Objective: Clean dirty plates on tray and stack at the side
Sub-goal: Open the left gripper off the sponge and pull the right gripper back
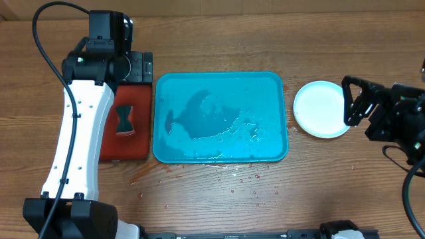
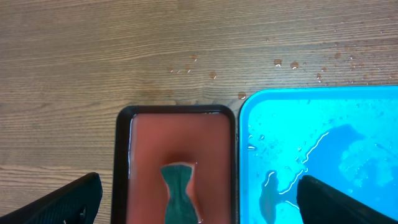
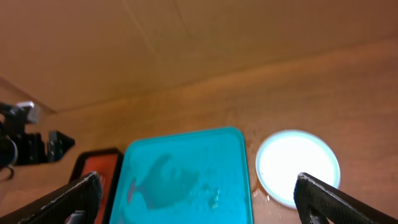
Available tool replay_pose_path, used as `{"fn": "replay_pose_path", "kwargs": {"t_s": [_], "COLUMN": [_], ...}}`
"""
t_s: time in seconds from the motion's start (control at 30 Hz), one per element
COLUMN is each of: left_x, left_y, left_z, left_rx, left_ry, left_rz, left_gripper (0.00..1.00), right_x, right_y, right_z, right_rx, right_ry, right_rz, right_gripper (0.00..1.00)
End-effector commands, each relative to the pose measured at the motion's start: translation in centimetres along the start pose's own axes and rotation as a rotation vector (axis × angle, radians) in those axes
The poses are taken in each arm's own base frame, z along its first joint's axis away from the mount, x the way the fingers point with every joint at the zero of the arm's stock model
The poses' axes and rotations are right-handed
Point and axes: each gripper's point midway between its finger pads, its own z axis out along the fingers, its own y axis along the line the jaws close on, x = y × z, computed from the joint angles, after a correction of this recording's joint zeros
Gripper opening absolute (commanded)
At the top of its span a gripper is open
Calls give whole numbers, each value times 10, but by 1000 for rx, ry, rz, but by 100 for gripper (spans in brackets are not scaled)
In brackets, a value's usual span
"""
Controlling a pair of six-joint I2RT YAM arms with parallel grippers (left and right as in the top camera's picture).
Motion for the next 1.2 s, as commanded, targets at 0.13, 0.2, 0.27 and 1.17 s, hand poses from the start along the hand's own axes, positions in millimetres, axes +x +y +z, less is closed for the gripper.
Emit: {"fn": "replay_pose_path", "kwargs": {"t_s": [0.13, 0.2, 0.27, 1.17], "left_x": [0, 1, 0, 1], "left_y": [0, 0, 0, 0], "left_z": [3, 3, 3, 3], "left_rx": [3, 3, 3, 3], "left_ry": [5, 6, 5, 6], "left_rz": [-24, -24, -24, -24], "left_gripper": [100, 100, 100, 100], "right_x": [-3, -6, -3, 168], "right_y": [-8, -9, -10, -69], "right_z": [10, 16, 21, 120], "right_rx": [34, 32, 20, -186], "right_ry": [-32, -65, -98, -582], "right_rz": [-16, -33, -67, -134], "right_gripper": [100, 100, 100, 100]}}
